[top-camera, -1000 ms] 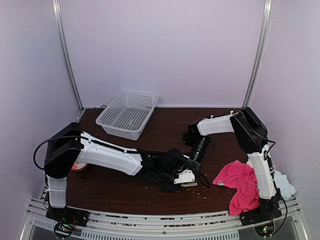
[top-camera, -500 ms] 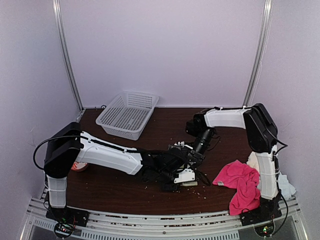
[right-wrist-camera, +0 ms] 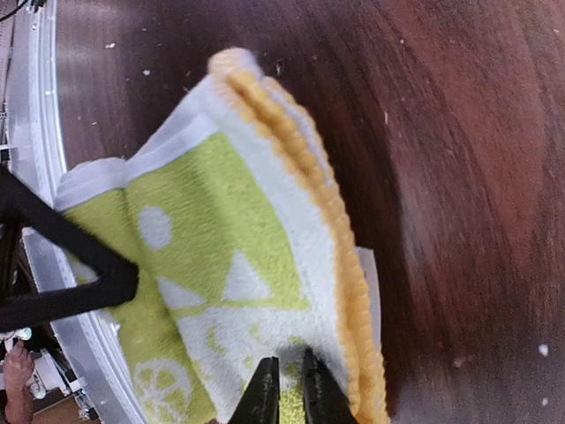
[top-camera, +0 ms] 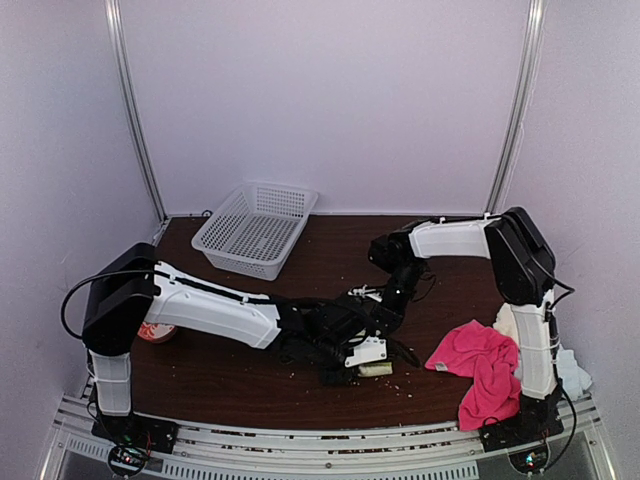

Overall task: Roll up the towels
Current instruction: Roll the towel at the center of the board.

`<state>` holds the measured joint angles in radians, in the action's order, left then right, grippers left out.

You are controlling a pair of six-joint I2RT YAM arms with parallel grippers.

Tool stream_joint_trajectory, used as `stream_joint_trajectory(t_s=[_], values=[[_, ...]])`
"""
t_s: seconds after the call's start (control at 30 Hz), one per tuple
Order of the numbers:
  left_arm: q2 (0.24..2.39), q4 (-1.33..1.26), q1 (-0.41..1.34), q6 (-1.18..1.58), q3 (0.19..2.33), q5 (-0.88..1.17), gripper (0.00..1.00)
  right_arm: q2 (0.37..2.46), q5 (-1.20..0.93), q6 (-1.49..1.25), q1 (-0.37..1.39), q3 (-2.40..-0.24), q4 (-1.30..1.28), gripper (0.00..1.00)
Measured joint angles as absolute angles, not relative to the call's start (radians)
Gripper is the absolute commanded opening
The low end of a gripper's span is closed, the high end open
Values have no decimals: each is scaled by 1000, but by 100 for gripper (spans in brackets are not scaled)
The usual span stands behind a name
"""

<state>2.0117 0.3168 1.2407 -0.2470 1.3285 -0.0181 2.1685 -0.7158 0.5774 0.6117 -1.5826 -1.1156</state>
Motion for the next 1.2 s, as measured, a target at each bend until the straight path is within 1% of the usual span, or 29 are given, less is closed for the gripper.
stream_joint_trajectory(t_s=[0.13, 0.23, 0.33, 0.43, 0.57, 0.67, 0.8, 0.9, 0.97, 1.03, 1.1, 1.2], values=[[2004, 331, 1235, -224, 1319, 8, 0, 2223, -689, 529, 652, -1658, -1114, 10], [2004, 333, 1216, -211, 1319, 40, 1, 2244, -684, 513, 662, -1719, -1113, 16], [2005, 340, 1166, -199, 1320, 134, 1, 2238, -688, 506, 649, -1764, -1116, 23], [2024, 355, 1111, -180, 1340, 246, 1, 2206, -695, 504, 619, -1826, -1133, 25], [2085, 376, 1044, -139, 1398, 438, 1, 2078, -701, 486, 564, -1879, -1145, 29], [2154, 395, 994, -90, 1462, 593, 1, 1939, -730, 445, 523, -1891, -1135, 32], [2252, 451, 941, -25, 1562, 781, 1, 1749, -792, 470, 496, -1897, -1106, 33], [2313, 498, 910, 15, 1620, 903, 1, 1611, -860, 584, 514, -1840, -1122, 34], [2342, 516, 896, 39, 1642, 965, 1, 1528, -886, 667, 546, -1760, -1157, 31], [2363, 535, 889, 58, 1659, 1006, 1, 1488, -875, 729, 597, -1677, -1180, 30], [2380, 560, 889, 71, 1675, 1038, 1, 1479, -811, 764, 680, -1546, -1182, 30], [2399, 594, 890, 78, 1698, 1063, 1, 1485, -661, 746, 777, -1345, -1101, 41]])
